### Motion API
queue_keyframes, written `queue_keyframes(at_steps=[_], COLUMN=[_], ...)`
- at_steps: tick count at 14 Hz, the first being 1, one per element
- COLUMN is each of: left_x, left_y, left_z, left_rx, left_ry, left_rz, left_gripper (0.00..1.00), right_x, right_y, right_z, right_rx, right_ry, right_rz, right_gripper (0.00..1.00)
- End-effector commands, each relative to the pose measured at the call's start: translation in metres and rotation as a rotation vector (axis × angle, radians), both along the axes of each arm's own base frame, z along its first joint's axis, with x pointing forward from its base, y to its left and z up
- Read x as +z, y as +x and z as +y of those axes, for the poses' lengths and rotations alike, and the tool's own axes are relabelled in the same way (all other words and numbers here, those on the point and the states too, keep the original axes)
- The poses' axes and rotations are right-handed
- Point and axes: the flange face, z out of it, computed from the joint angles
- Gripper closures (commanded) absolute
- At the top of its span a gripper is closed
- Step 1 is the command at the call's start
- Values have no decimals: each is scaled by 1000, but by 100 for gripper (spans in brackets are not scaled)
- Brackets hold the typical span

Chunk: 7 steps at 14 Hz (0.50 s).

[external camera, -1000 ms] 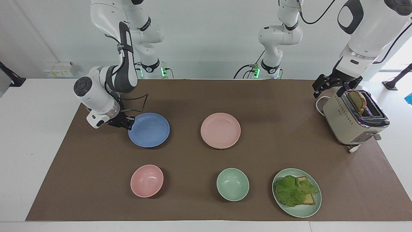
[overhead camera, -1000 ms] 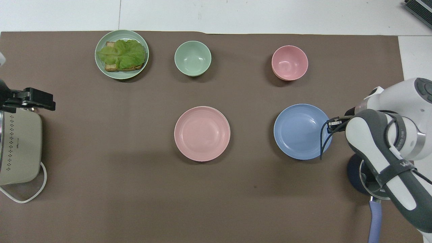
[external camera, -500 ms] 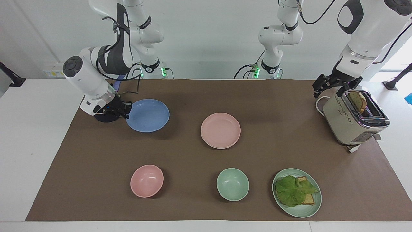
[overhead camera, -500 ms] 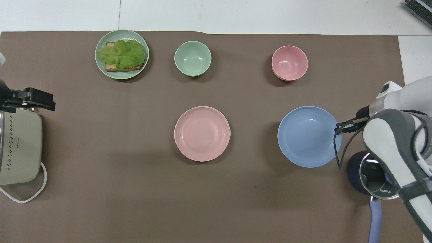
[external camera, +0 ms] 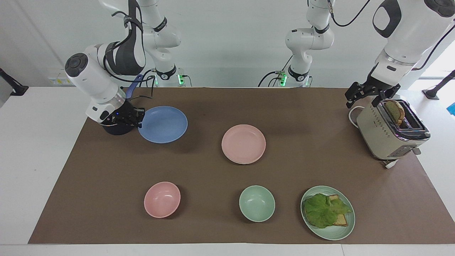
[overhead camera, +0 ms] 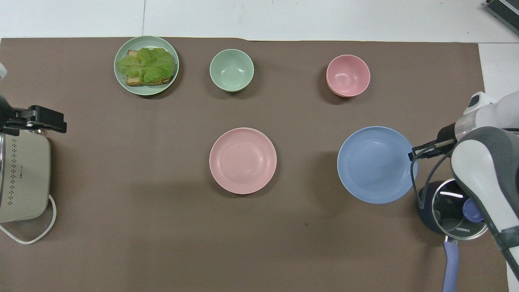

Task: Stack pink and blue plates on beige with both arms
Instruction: 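Slide the blue plate onto the pink plate with the right gripper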

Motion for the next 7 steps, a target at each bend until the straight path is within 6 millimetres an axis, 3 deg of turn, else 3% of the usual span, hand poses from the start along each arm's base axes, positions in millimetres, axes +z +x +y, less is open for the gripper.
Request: queue_keyframes(at_steps=[1, 4, 7], left_x=[5, 5, 5], left_y=[-3, -3, -3], left_z=[1, 1, 1], left_rx=[8, 8, 8], left_ry=[7, 9, 9], left_rz=[1, 1, 1], left_gripper=[0, 0, 0], right_x=[7, 10, 13], right_y=[10, 9, 0], right_z=[41, 111, 161], right_rx=[-53, -110, -176], right_ry=[-7, -23, -17], right_rz=[-9, -26, -15], right_gripper=[100, 100, 100])
